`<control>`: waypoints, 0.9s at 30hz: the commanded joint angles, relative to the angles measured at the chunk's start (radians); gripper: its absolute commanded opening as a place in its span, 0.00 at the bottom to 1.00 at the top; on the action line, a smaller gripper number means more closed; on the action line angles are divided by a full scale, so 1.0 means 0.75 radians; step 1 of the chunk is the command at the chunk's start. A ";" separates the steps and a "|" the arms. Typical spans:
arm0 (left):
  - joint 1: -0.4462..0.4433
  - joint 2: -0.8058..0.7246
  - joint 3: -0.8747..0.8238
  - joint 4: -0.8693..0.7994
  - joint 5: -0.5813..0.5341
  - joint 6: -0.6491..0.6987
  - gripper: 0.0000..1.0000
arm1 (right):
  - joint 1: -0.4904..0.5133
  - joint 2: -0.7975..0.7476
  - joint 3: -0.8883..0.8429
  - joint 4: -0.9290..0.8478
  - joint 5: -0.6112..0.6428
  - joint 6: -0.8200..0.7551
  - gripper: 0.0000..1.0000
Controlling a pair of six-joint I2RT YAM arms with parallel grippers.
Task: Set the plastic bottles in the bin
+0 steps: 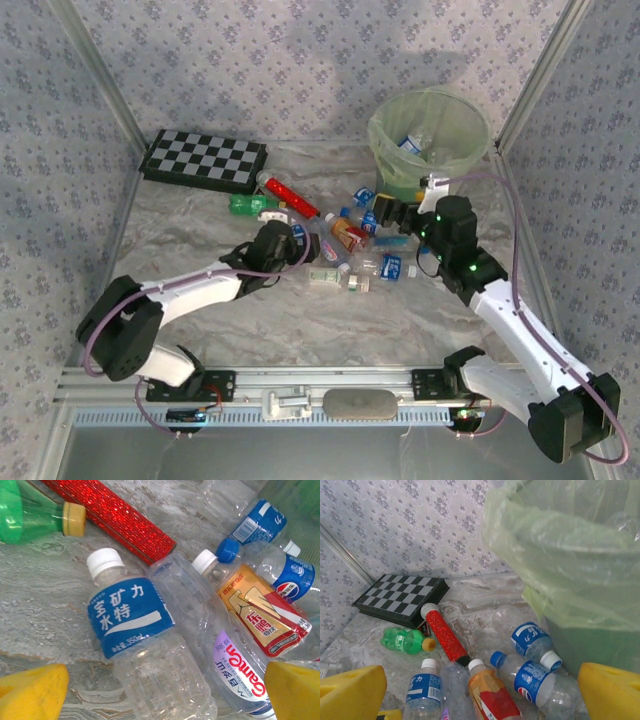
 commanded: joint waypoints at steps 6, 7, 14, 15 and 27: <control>-0.037 0.202 0.194 -0.195 -0.037 -0.010 1.00 | 0.025 0.067 -0.032 0.118 0.048 0.111 1.00; -0.039 0.218 0.206 -0.201 -0.038 -0.008 1.00 | 0.025 0.076 -0.032 0.122 0.045 0.115 1.00; -0.043 0.306 0.254 -0.257 -0.071 0.003 1.00 | 0.029 0.103 -0.033 0.123 0.047 0.120 1.00; -0.043 0.313 0.253 -0.261 -0.080 0.000 1.00 | 0.029 0.103 -0.032 0.123 0.048 0.120 1.00; -0.044 0.393 0.239 -0.277 -0.149 -0.015 0.96 | 0.028 0.167 0.010 0.103 0.035 0.118 1.00</control>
